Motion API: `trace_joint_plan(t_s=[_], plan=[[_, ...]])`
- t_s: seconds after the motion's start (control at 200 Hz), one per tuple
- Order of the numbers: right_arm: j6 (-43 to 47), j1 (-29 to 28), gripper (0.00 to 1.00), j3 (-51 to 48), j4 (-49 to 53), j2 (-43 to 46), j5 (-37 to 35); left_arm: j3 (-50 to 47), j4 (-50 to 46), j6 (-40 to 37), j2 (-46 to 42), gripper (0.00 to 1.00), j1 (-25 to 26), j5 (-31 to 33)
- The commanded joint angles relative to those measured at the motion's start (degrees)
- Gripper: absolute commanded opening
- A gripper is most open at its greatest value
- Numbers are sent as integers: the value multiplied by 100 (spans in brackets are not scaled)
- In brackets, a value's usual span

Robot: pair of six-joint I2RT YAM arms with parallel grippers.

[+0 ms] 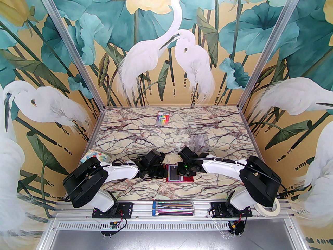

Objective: Put the credit cards into the card holder

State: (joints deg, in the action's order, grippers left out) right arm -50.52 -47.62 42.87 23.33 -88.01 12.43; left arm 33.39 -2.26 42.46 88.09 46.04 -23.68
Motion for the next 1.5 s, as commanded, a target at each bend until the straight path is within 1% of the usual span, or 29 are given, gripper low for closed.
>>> trace_joint_plan(t_s=[0.0,0.81,0.985,1.215,1.35,1.495], plan=[[34,7,13,25,118,100,-139,-43,-117,52,149,0,45,234],[113,7,9,141,233,-172,-93,-25,-82,21,203,0,54,180],[96,7,8,185,272,-28,-181,-11,-90,25,201,0,54,181],[83,7,14,221,303,387,-369,-7,-92,17,208,0,54,180],[104,7,17,224,237,264,-263,-7,-86,20,209,0,50,184],[82,7,17,186,129,39,-182,-21,-71,27,209,0,54,180]])
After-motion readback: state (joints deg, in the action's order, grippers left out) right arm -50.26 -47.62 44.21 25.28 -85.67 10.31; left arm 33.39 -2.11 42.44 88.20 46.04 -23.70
